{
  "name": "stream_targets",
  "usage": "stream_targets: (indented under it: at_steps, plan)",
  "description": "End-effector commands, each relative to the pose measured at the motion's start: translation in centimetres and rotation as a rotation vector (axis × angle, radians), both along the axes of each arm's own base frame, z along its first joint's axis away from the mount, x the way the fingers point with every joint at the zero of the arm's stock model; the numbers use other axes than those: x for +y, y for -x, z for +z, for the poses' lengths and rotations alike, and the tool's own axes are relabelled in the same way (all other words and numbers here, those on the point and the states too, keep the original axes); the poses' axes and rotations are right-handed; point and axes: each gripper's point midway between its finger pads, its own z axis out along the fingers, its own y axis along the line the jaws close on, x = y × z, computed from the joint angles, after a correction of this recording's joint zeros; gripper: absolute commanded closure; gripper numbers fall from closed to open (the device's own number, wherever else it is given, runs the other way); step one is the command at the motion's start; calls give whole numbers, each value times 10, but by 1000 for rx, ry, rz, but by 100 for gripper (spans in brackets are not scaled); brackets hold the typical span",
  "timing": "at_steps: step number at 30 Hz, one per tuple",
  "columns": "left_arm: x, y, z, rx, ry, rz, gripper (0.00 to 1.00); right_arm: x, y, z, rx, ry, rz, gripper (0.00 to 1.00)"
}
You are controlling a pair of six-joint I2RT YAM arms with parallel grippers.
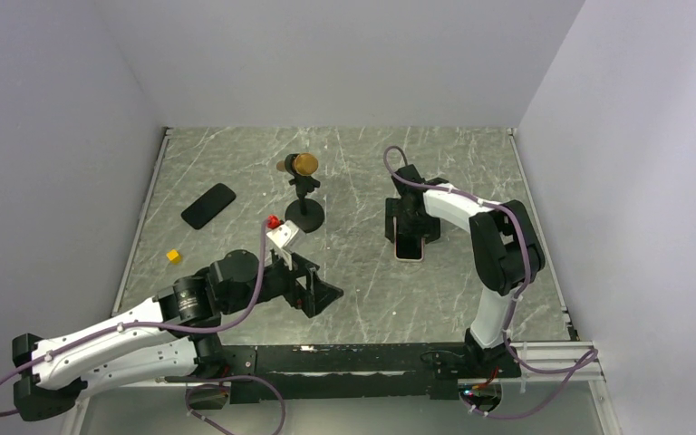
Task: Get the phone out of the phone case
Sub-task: Pick up the phone at the center of the board.
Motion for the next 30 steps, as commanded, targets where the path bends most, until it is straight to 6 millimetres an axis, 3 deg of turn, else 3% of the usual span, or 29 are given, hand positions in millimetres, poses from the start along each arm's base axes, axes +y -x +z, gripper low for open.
stream_targets:
  at_steps: [1,4,7,9,11,17,23,27,30]
  plan:
    - [4,0,2,19,11,23,1,4,-7,-7,-24,-16,-29,3]
    - [9,-5,-6,32,-43,63,0,9,-2,-15,-15,-51,-41,12]
    - [17,-12,-18,64,-84,135,1,9,3,-19,-15,-66,-48,29]
    - [19,-14,-27,99,-75,170,1,5,6,-20,-25,-53,-54,46]
    - [19,-14,-35,125,-66,187,1,1,6,-11,-61,-44,-63,66]
    - [12,-22,-47,160,-97,227,0,20,1,29,-193,-195,-18,100]
    - [-2,-27,-57,215,-60,251,1,57,17,69,-263,-481,3,100]
    - [-11,-32,-59,230,-21,245,16,91,33,103,-296,-760,-25,100]
    - [-18,-37,-61,259,-8,231,20,110,48,126,-302,-877,-62,100]
